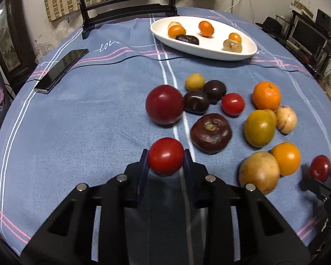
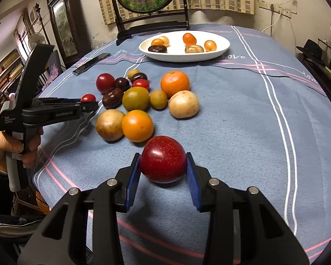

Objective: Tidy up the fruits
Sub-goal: 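Grasp a red tomato with the left tool while the right tool grasps a red apple, then carry tomato and apple to the white plate and open both tools, then grasp a brown potato with the left tool while the right tool grasps an orange, then carry potato and orange to the plate and open both tools to release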

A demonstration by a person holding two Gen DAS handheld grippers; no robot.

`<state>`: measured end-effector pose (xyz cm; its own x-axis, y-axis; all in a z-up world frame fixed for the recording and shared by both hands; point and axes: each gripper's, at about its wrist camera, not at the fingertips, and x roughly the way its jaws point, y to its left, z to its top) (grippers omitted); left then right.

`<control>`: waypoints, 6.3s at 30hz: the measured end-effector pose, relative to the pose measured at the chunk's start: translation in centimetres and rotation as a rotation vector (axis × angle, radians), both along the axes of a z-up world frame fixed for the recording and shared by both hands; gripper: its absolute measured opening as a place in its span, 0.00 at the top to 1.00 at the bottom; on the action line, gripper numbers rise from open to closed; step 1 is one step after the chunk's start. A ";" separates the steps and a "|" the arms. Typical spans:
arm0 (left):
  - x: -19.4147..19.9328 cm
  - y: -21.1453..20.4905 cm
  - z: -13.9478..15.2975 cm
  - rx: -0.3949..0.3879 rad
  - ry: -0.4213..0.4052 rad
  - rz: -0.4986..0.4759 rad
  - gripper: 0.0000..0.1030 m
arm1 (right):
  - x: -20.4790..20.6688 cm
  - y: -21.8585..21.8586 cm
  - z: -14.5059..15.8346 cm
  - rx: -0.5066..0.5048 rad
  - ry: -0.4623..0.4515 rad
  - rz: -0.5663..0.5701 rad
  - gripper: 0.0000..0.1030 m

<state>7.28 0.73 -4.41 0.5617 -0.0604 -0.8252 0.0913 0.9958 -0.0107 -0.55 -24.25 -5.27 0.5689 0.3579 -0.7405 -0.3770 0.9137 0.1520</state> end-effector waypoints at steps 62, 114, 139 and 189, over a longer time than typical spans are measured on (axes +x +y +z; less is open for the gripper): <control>17.6 -5.0 6.3 -0.078 -0.069 -0.086 0.27 | 22.2 1.0 4.3 0.017 -0.094 -0.072 0.58; -3.2 -7.5 -0.3 -0.054 0.016 -0.276 0.57 | 2.7 -3.5 1.0 0.122 -0.045 -0.064 0.43; -3.6 -0.7 1.1 -0.109 -0.014 -0.164 0.57 | 3.7 7.1 -0.7 -0.117 0.004 0.118 0.62; 20.2 -3.5 4.6 -0.035 -0.079 -0.054 0.42 | 26.2 5.1 3.2 -0.195 -0.165 -0.081 0.60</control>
<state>27.52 -2.81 0.19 0.6202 -0.1205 -0.7751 0.1469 0.9885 -0.0361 25.61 -19.13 -2.11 0.7087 0.1665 -0.6856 -0.3068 0.9478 -0.0870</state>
